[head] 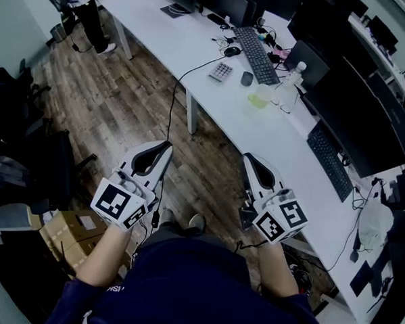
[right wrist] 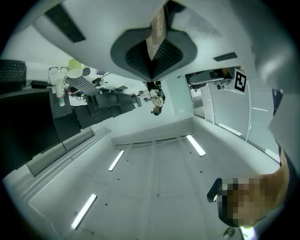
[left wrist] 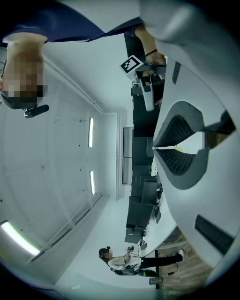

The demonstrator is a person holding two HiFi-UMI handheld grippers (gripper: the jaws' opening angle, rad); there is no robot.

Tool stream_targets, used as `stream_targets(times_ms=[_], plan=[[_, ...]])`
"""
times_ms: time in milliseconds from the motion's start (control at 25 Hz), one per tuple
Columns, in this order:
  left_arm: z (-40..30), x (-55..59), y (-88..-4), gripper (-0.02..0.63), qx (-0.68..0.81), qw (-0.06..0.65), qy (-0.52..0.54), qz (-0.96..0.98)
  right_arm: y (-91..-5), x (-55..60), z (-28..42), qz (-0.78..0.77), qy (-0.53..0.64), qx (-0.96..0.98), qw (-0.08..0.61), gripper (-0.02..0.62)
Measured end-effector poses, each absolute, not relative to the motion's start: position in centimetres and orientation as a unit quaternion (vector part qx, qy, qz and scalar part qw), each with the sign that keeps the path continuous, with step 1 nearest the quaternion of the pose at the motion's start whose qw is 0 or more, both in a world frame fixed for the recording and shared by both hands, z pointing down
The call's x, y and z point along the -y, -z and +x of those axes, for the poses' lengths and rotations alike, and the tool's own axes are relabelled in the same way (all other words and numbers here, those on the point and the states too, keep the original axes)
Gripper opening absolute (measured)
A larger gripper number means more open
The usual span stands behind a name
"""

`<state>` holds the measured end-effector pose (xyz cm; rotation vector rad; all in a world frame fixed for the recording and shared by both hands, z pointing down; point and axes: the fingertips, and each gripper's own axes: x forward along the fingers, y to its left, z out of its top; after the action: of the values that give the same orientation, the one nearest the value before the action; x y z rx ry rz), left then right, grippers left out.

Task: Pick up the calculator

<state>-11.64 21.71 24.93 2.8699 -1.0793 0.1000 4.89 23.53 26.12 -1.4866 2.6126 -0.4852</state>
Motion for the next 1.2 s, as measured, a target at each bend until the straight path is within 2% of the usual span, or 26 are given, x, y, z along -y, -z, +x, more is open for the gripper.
stream_targets(times_ms=[1200], plan=[[-11.38,-21.37,-24.86,0.043,0.354,0.013,-0.047,0.934,-26.29,-22.89,4.95,-0.490,0.168,-0.853,0.063,0.005]])
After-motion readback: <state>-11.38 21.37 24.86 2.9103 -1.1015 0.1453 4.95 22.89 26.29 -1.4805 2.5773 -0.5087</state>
